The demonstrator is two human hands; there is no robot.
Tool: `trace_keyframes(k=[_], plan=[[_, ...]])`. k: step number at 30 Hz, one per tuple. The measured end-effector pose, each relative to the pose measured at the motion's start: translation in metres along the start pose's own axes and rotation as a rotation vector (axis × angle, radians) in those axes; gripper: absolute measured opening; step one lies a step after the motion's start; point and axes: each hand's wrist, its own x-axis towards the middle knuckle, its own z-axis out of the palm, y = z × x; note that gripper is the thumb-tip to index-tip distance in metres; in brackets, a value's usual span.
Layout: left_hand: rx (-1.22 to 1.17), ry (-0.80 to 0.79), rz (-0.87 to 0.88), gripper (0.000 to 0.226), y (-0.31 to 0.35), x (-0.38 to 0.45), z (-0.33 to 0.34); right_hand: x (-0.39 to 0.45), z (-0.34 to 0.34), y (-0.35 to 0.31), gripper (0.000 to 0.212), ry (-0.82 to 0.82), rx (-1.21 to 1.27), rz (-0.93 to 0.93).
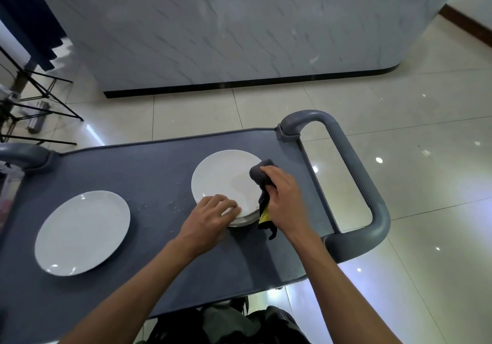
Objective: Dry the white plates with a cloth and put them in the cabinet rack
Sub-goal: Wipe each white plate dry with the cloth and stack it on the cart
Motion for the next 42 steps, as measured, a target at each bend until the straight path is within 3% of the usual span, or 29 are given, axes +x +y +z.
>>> trace_keyframes(k=[18, 22, 31, 42], plan=[[-0.056, 0.008, 0.064, 0.037, -0.008, -0.007, -0.003, -0.002, 0.013, -0.016, 0.039, -0.016, -0.05, -0.024], [-0.078, 0.025, 0.056, 0.025, -0.006, -0.01, -0.008, -0.002, 0.016, -0.027, 0.039, -0.01, -0.055, -0.054], [-0.058, 0.144, -0.204, 0.024, -0.043, -0.053, -0.045, 0.017, 0.055, -0.085, 0.041, -0.033, -0.023, -0.16], [-0.026, 0.283, -0.707, 0.024, -0.113, -0.187, -0.103, 0.014, 0.162, -0.198, 0.048, -0.294, -0.012, -0.37]])
